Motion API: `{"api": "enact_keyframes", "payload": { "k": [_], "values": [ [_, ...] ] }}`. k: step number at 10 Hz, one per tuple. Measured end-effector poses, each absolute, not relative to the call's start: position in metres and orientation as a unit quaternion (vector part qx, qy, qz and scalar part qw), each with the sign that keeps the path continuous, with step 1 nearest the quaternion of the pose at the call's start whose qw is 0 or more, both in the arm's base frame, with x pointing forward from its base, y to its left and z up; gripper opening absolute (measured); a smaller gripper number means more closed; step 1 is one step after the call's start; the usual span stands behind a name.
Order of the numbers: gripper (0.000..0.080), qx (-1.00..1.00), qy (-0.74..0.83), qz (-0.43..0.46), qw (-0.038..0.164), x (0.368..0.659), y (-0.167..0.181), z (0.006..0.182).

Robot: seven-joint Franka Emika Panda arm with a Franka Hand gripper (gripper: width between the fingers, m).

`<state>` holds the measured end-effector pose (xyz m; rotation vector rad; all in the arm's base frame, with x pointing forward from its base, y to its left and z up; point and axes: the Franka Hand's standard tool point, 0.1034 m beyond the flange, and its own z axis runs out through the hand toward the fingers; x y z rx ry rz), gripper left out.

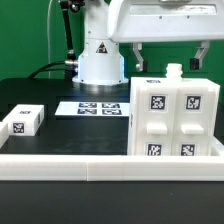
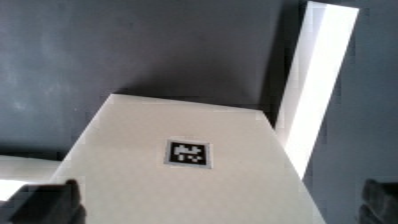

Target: Assemble cabinet

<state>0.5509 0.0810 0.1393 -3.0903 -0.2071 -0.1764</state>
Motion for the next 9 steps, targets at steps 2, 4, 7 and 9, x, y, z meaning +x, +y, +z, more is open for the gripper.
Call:
{"api": "enact_keyframes", "payload": {
  "k": [2, 4, 7, 9],
  "values": [
    [0.0796, -0.997, -0.046, -0.052, 0.020, 0.530, 0.082, 0.133],
    [0.0797, -0.998, -0.033, -0.055, 0.017, 0.502, 0.070, 0.118],
    [0.0797, -0.998, -0.030, -0.049, 0.014, 0.494, 0.060, 0.110],
    [0.0797, -0.998, -0.036, -0.049, 0.014, 0.494, 0.056, 0.109]
  ]
}}
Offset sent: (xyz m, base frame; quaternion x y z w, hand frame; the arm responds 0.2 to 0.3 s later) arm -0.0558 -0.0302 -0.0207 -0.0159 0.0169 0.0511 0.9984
